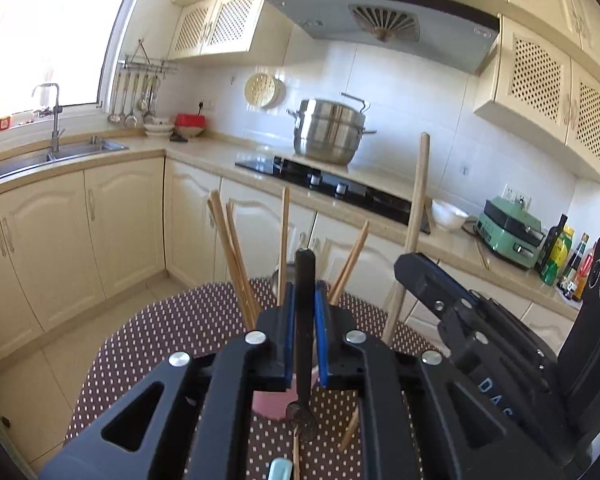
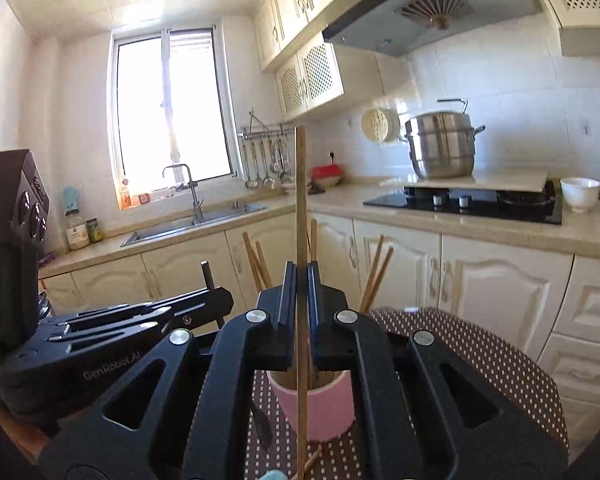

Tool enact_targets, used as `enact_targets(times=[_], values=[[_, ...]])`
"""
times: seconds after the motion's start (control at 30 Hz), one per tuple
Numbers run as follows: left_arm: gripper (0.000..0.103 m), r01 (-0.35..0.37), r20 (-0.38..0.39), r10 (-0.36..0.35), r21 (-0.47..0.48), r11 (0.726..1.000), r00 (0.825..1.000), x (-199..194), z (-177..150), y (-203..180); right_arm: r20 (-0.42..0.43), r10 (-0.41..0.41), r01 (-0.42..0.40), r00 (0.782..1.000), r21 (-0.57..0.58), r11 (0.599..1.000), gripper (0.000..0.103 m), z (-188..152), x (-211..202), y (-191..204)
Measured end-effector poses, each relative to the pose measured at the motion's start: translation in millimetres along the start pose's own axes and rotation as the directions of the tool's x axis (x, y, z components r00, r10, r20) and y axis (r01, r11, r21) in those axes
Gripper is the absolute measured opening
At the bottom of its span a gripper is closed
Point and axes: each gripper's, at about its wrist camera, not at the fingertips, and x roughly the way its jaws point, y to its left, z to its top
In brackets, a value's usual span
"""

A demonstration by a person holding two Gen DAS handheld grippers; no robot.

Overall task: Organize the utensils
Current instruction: 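Lift the black utensil and chopstick with both tools above the pink cup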

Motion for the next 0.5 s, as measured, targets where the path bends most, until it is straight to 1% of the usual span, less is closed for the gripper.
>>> enact_targets(times=[0.1,0.33,0.47,0.5], values=[[0.009,-0.014,0.029,0.014,0.002,1.000,0.999,4.6,10.1,-0.6,0.045,-0.010,0.010,0.999,-0.009,1.000,0.006,8.6,5.4,3.2],[0.009,-0.003,0.090,0.003,0.001,1.000,0.996,15.2,27.7,-3.9,0.132,-0.020,0.022,0.991,-0.017,1.000,0.006,26.0,15.9,4.0],[0.009,0.002,0.120,-0.001,-0.007,1.000,0.993,22.8,33.2,-3.2,0.193,-0.071,0.074,0.979,-0.011,0.997,0.006,28.2,16.0,2.4],[0.009,-0.002,0.125,0.004,-0.012,1.000,0.992,25.1,33.7,-2.7,0.199,-0.071,0.073,0.977,-0.004,0.997,0.006,28.8,17.5,0.7]])
